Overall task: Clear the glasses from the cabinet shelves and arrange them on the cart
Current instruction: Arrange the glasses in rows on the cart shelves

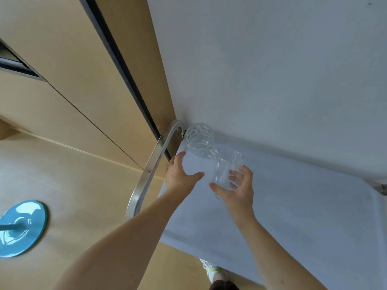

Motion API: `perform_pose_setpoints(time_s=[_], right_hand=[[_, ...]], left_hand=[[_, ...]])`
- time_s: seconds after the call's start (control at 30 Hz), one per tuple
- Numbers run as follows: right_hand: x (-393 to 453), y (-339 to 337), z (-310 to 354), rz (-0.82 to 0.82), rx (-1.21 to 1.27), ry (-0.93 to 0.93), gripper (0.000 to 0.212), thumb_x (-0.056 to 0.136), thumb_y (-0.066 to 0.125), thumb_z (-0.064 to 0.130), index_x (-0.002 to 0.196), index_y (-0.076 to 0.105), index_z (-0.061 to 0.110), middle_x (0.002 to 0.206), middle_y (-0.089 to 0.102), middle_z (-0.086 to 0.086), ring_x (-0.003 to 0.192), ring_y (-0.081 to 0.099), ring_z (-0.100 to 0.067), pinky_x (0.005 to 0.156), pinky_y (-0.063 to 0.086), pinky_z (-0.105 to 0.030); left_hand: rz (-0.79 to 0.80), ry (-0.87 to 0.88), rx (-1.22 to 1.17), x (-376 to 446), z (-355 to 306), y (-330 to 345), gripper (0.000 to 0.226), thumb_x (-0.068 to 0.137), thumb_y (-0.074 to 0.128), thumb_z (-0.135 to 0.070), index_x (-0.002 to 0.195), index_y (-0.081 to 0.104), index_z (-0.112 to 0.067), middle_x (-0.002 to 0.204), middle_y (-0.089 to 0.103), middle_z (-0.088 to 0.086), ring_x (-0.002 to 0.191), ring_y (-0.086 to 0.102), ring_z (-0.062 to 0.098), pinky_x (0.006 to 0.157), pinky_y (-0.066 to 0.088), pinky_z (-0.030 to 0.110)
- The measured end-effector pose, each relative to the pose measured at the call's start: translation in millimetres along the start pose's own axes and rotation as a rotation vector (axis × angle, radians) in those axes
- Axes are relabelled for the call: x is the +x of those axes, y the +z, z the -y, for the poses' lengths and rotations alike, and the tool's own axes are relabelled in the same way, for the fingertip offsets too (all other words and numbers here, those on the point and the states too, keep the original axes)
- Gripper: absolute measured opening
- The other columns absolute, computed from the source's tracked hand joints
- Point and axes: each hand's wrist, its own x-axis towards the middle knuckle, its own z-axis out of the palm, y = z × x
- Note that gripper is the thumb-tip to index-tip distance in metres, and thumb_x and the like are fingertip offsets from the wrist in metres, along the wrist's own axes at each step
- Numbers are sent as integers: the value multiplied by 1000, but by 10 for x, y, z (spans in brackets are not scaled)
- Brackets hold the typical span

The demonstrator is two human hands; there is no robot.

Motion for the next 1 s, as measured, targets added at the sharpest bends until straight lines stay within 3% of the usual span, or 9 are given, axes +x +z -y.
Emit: perform_pose_setpoints(time_s=[0.43, 0.57, 0.7, 1.0], right_hand=[[-1912, -61, 176, -38, -47, -193, 90, 58, 97, 36, 129, 41, 38, 121, 59, 10, 110, 60, -5, 86, 43, -13], [-2436, -34, 112, -45, -50, -189, 90, 60, 97, 32, 130, 42, 35, 120, 59, 9, 110, 60, -8, 89, 44, -17], [-2800, 27, 4, -31, -39, -149, 89, 61, 97, 27, 131, 43, 32, 119, 59, 8, 110, 61, -11, 91, 46, -22], [-3202, 117, -435, 52, -76, -69, 86, 61, 97, 23, 129, 45, 30, 123, 60, 3, 116, 59, -11, 100, 47, -30]], left_hand=[[-40, 336, 68, -1638, 609, -709, 75, 84, 77, -39, 148, 39, -31, 153, 38, -8, 143, 32, 17, 111, 36, 38], [-66, 365, 76, -2044, 924, -914, 69, 86, 75, -37, 146, 42, -28, 151, 41, -9, 141, 34, 16, 106, 34, 30], [-77, 364, 126, -2309, 1224, -1048, 67, 86, 75, -34, 145, 46, -24, 149, 43, -7, 138, 35, 21, 112, 38, 39], [-94, 284, 191, -2584, 1833, -917, 64, 85, 73, -35, 142, 48, -24, 150, 45, -5, 135, 35, 22, 110, 36, 36]])
